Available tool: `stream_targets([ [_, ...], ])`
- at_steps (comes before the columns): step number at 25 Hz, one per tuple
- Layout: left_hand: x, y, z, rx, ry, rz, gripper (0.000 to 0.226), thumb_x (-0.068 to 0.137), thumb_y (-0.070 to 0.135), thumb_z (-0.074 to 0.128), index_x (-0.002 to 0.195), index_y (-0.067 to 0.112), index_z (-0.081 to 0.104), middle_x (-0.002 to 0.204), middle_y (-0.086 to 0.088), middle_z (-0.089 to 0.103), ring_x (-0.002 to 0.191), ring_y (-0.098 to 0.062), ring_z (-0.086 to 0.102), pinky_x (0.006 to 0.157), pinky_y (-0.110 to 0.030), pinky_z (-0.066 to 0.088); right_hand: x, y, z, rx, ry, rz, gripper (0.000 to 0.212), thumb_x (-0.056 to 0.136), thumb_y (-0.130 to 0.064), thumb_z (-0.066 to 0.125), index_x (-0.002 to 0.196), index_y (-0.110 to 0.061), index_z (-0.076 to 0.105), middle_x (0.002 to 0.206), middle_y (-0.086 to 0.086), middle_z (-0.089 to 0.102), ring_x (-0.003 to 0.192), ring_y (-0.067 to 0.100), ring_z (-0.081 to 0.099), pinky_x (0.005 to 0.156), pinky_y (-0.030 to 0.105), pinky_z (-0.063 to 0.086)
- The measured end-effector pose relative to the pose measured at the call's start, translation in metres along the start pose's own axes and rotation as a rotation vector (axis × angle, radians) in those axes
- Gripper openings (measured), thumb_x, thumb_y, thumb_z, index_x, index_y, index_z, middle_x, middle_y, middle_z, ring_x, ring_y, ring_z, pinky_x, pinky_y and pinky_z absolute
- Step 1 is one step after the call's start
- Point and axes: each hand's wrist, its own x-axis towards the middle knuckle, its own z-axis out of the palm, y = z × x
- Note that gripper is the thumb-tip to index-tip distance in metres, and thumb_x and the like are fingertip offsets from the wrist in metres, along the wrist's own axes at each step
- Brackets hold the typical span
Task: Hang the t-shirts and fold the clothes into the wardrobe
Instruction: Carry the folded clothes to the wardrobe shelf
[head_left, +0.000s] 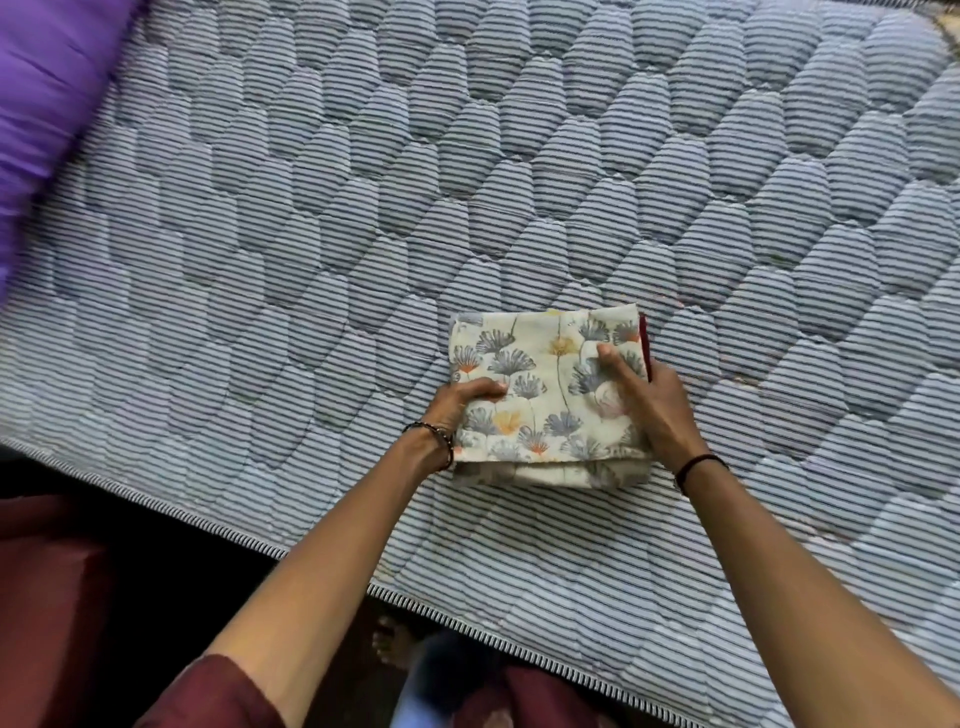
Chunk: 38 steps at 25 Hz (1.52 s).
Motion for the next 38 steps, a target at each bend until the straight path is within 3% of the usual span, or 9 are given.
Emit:
stream_targets([
  [3, -0.012, -0.012, -0.026, -0.025, 0.0, 0.004, 0.016, 0.084, 0.022, 0.069, 0.097, 0.013, 0.072, 0.089, 0.012, 0.067, 0.093, -0.01, 0.056, 0.086, -0.026, 0.036, -0.012, -0.006, 0.015, 0.046, -0.103, 0.002, 0.039, 0.087, -0.056, 0.073, 0.099, -0.019, 0.077, 0.089, -0.011, 0.079, 0.084, 0.009, 0.075, 0.076, 0.029, 0.057],
  [6, -0.038, -0.027, -0.052, -0.098, -0.013, -0.015, 0.022, 0.075, 0.03, 0.077, 0.092, 0.017, 0.075, 0.093, 0.007, 0.074, 0.105, -0.02, 0.061, 0.094, -0.033, 0.044, -0.031, -0.014, 0.03, 0.088, -0.165, 0.042, 0.065, 0.078, -0.063, 0.079, 0.105, -0.004, 0.077, 0.085, 0.006, 0.075, 0.071, 0.027, 0.067, 0.072, 0.039, 0.052],
  [10, -0.088, -0.048, -0.09, -0.211, 0.004, 0.072, 0.044, 0.075, 0.026, 0.08, 0.115, 0.013, 0.069, 0.108, 0.0, 0.074, 0.107, -0.023, 0.066, 0.099, -0.037, 0.045, -0.071, -0.043, 0.057, 0.054, -0.271, 0.087, 0.044, 0.086, -0.053, 0.076, 0.088, -0.009, 0.079, 0.068, 0.002, 0.075, 0.056, 0.009, 0.064, 0.067, 0.021, 0.05],
  [13, -0.129, -0.067, -0.125, -0.308, -0.003, 0.134, 0.073, 0.061, 0.036, 0.091, 0.125, 0.014, 0.064, 0.12, -0.008, 0.071, 0.114, -0.031, 0.065, 0.106, -0.051, 0.044, -0.103, -0.061, 0.09, 0.028, -0.399, 0.056, 0.031, 0.088, -0.044, 0.076, 0.104, -0.017, 0.08, 0.091, -0.01, 0.08, 0.085, -0.003, 0.073, 0.095, 0.029, 0.052],
  [17, -0.198, -0.094, -0.175, -0.415, 0.075, 0.168, 0.072, 0.066, 0.033, 0.087, 0.13, 0.014, 0.06, 0.12, -0.006, 0.071, 0.112, -0.026, 0.067, 0.102, -0.046, 0.048, -0.158, -0.09, 0.138, 0.033, -0.558, 0.021, 0.027, 0.095, -0.029, 0.07, 0.114, -0.011, 0.075, 0.085, -0.012, 0.078, 0.064, -0.008, 0.069, 0.061, 0.01, 0.052],
  [22, -0.255, -0.18, -0.243, -0.633, 0.251, 0.206, 0.09, 0.062, 0.04, 0.093, 0.14, 0.022, 0.051, 0.137, -0.009, 0.06, 0.124, -0.031, 0.058, 0.108, -0.051, 0.04, -0.228, -0.11, 0.208, -0.08, -0.721, 0.033, 0.038, 0.086, -0.042, 0.079, 0.111, -0.013, 0.079, 0.115, 0.024, 0.073, 0.088, 0.028, 0.075, 0.089, 0.049, 0.061],
  [27, -0.371, -0.185, -0.251, -0.835, 0.388, 0.368, 0.067, 0.072, 0.017, 0.084, 0.133, 0.011, 0.056, 0.124, -0.015, 0.067, 0.115, -0.036, 0.064, 0.101, -0.052, 0.048, -0.297, -0.134, 0.273, -0.118, -0.915, 0.052, 0.032, 0.092, -0.026, 0.075, 0.118, -0.007, 0.075, 0.108, 0.013, 0.078, 0.1, 0.028, 0.076, 0.076, 0.034, 0.063],
  [33, -0.453, -0.228, -0.257, -1.005, 0.66, 0.436, 0.041, 0.085, 0.003, 0.069, 0.125, 0.006, 0.062, 0.118, -0.017, 0.07, 0.109, -0.035, 0.066, 0.097, -0.05, 0.052, -0.368, -0.147, 0.331, -0.265, -1.145, 0.027, 0.037, 0.091, -0.027, 0.075, 0.12, -0.004, 0.073, 0.112, 0.018, 0.076, 0.102, 0.034, 0.075, 0.089, 0.048, 0.061],
  [38, -0.51, -0.277, -0.253, -1.128, 0.807, 0.479, 0.046, 0.078, 0.006, 0.075, 0.123, 0.005, 0.064, 0.12, -0.018, 0.068, 0.109, -0.034, 0.066, 0.096, -0.048, 0.053, -0.43, -0.134, 0.365, -0.383, -1.294, 0.045, 0.04, 0.09, -0.026, 0.078, 0.12, -0.001, 0.071, 0.113, 0.018, 0.076, 0.104, 0.036, 0.074, 0.094, 0.055, 0.058],
])
